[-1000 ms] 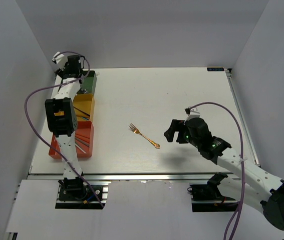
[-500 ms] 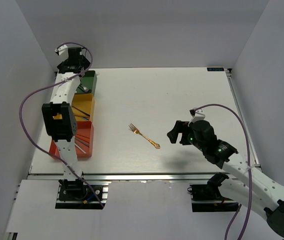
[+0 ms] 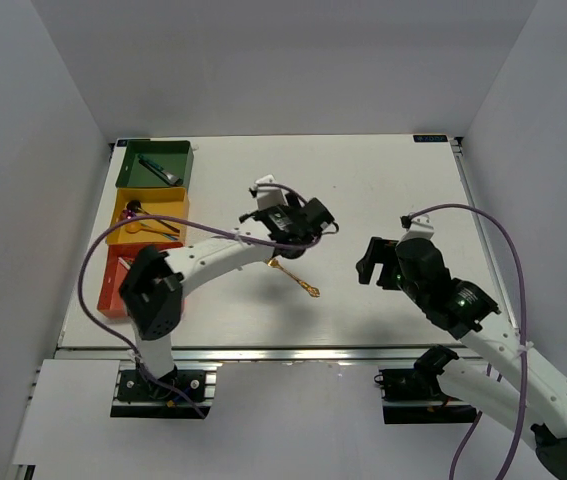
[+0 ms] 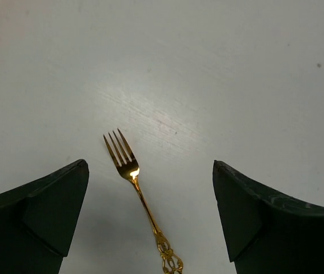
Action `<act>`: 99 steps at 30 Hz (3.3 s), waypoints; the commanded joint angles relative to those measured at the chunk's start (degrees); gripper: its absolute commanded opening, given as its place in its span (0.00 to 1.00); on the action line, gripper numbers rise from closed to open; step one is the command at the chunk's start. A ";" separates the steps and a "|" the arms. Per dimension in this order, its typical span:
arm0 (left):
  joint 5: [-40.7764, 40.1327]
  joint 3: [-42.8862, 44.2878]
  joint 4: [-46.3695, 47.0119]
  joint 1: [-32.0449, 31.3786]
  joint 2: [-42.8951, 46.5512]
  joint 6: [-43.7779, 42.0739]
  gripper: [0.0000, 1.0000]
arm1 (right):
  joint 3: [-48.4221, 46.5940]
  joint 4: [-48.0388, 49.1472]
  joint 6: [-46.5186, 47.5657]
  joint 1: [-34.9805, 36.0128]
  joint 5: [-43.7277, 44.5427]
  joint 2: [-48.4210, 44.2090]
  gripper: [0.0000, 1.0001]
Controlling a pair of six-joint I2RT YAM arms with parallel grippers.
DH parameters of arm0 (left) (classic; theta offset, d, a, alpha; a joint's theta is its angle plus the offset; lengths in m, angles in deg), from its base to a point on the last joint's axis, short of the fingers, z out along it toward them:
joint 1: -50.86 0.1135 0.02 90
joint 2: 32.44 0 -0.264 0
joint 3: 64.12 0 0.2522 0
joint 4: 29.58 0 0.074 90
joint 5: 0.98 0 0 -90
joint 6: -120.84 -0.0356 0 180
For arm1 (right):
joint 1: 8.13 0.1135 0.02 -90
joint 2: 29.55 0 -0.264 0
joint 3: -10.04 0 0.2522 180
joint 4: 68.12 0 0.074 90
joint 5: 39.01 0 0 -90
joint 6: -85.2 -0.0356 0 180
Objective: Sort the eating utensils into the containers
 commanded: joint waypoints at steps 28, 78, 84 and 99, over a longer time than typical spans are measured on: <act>13.25 -0.05 -6.81 -3.30 -19.87 23.08 0.58 | 1.59 -3.45 1.93 -0.15 -4.08 -10.70 0.89; 21.68 29.91 38.55 56.55 -26.97 -42.40 0.01 | 5.72 9.55 3.78 -0.07 -10.23 -5.88 0.89; 23.53 27.81 41.26 56.55 -27.08 -39.77 0.35 | 5.20 10.96 4.22 -0.07 -10.32 -1.84 0.89; 30.37 21.42 25.03 56.47 0.56 -37.30 0.98 | -0.77 6.31 5.27 -0.07 -3.40 -4.29 0.89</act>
